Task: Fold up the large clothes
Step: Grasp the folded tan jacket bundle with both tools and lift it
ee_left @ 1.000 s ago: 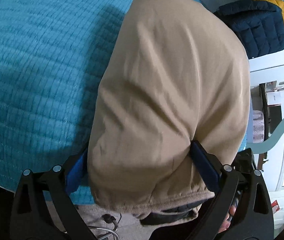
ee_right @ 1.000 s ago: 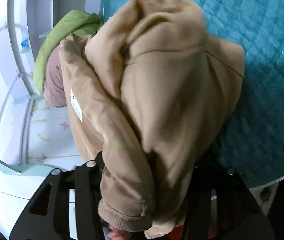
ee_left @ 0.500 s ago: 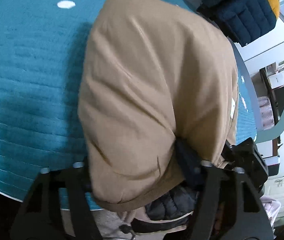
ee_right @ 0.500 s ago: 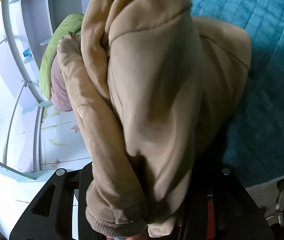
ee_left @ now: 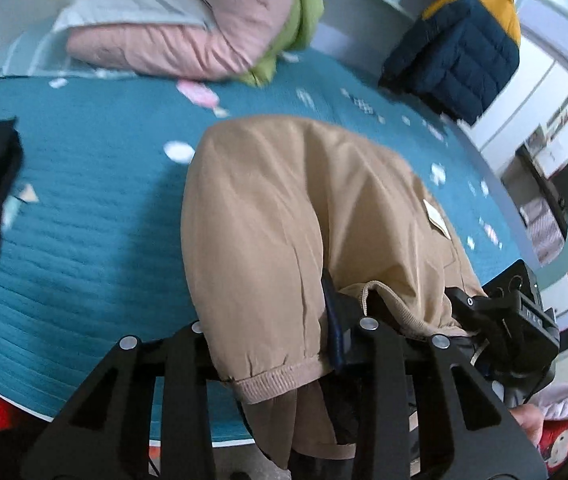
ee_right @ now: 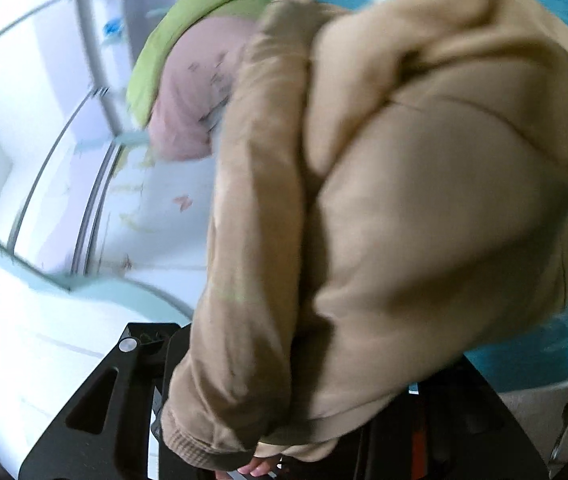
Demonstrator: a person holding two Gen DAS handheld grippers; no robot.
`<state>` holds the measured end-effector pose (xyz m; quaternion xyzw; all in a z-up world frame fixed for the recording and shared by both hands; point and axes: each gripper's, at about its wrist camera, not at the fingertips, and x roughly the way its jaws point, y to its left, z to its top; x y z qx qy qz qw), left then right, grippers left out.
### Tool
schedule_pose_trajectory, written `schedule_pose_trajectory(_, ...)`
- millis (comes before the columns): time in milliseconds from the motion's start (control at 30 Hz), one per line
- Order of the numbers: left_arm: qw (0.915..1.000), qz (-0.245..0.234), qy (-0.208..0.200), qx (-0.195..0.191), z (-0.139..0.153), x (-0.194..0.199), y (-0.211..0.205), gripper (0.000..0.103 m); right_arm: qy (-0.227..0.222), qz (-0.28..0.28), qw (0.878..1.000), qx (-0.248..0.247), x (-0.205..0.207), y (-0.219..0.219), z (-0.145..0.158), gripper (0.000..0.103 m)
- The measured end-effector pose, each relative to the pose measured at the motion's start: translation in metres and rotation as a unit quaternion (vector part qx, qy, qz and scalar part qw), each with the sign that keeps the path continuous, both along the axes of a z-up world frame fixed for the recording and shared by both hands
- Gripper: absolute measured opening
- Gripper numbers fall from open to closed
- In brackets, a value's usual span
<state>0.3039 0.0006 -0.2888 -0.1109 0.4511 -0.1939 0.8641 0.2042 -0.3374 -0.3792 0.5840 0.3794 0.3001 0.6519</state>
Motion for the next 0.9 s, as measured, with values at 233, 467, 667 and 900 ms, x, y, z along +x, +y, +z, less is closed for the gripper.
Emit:
schedule_pose_trajectory(233, 0.9971, 0.047, -0.056, 0.021, 0.052, 0.008, 0.08, 0.032, -0.066, 0.073, 0.995, -0.035, 0.042, 0.078, 0.042, 0.032)
schedule_pose_trajectory(467, 0.9876, 0.109, -0.101, 0.051, 0.098, 0.017, 0.188, 0.032, -0.134, 0.147, 0.979, -0.04, 0.08, 0.193, 0.072, 0.032)
schedule_pose_trajectory(667, 0.972, 0.16, -0.147, 0.089, 0.122, 0.019, 0.286, 0.032, -0.195, 0.207, 0.956, -0.066, 0.09, 0.294, 0.098, 0.032)
schedule_pose_trajectory(900, 0.9741, 0.179, -0.096, 0.099, 0.072, 0.026, 0.384, 0.032, -0.164, 0.233, 0.955, -0.079, 0.095, 0.377, 0.033, 0.032)
